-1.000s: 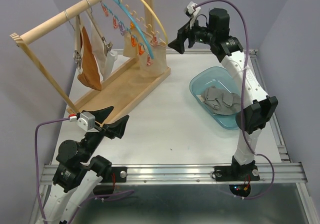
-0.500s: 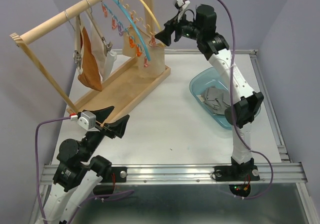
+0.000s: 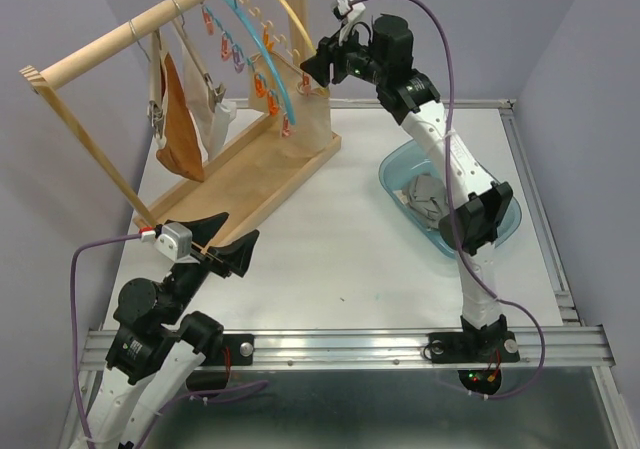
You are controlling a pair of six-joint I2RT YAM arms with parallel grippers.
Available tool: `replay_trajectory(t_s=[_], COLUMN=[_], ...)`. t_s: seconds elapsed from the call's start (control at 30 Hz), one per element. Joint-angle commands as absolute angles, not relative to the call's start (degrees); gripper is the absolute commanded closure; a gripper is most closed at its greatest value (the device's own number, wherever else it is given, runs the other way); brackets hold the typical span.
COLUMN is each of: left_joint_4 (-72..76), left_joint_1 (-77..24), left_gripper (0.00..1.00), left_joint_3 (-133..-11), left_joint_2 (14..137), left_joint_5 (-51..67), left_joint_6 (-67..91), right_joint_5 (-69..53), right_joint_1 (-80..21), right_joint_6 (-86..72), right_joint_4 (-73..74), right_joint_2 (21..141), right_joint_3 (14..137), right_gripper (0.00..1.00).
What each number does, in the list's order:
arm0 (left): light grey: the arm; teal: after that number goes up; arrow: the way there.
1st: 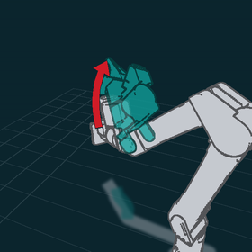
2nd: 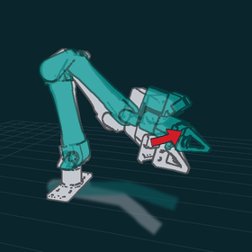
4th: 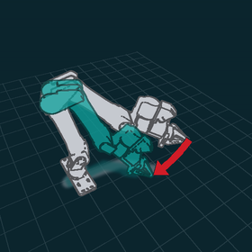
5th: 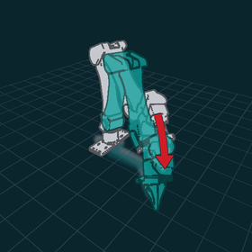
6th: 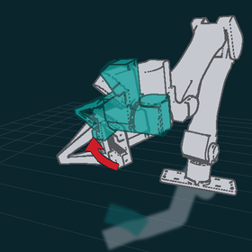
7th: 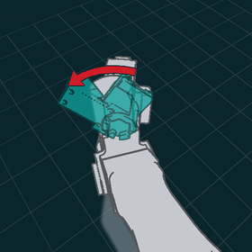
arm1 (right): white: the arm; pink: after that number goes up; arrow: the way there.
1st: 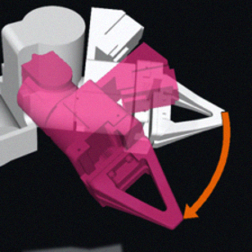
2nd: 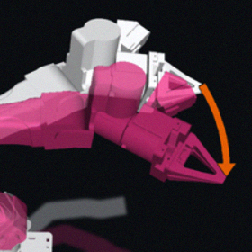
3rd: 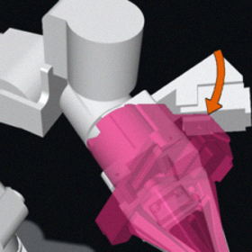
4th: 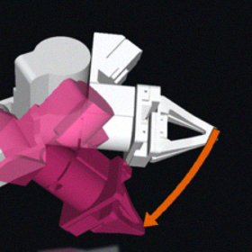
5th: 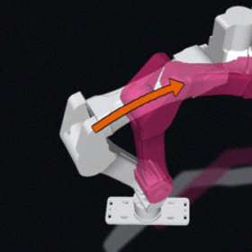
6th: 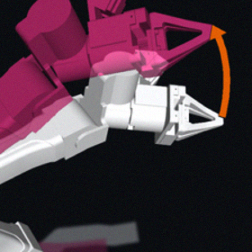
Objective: Remove the underwear clipped to the hanger
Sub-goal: Pick up the hanger from the clothesline.
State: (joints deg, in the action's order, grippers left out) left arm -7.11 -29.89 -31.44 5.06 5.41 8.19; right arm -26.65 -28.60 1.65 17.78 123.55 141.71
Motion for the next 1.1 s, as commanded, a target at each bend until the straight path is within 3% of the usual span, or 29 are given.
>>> replay_trajectory(t_s=[0.0, 0.07, 0.1, 0.17, 0.2, 0.63, 1.07], left_joint_4=[-4.4, -4.39, -4.39, -4.39, -4.39, -4.31, -4.39], left_joint_1=[-29.88, -29.88, -29.8, -29.88, -29.8, -29.8, -29.8], left_gripper=[0.12, 0.12, 0.12, 0.12, 0.12, 0.12, 0.12], left_joint_3=[-30.76, -30.76, -30.76, -30.76, -30.76, -30.76, -30.67], left_joint_2=[5.89, 5.89, 5.89, 5.89, 5.89, 5.98, 5.89], left_joint_5=[5.8, 5.89, 5.8, 5.71, 5.71, 5.89, 5.98], left_joint_6=[8.17, 8.17, 8.17, 8.17, 8.17, 8.17, 8.17], right_joint_5=[-22.07, -20.92, -20.13, -19.95, -20.04, -20.39, -20.83], right_joint_1=[-30.14, -30.41, -30.41, -30.5, -30.5, -30.59, -30.41], right_joint_6=[0.97, 0.97, 0.88, 0.97, 0.97, 0.97, 2.37], right_joint_4=[14.68, 14.59, 14.68, 14.68, 14.76, 15.12, 17.66], right_joint_2=[124.36, 124.89, 124.89, 125.07, 124.98, 123.14, 120.15], right_joint_3=[145.81, 146.42, 146.69, 147.3, 147.48, 156.26, 153.11], right_gripper=[0.48, 0.57, 0.72, 0.86, 0.99, 0.99, 0.99])
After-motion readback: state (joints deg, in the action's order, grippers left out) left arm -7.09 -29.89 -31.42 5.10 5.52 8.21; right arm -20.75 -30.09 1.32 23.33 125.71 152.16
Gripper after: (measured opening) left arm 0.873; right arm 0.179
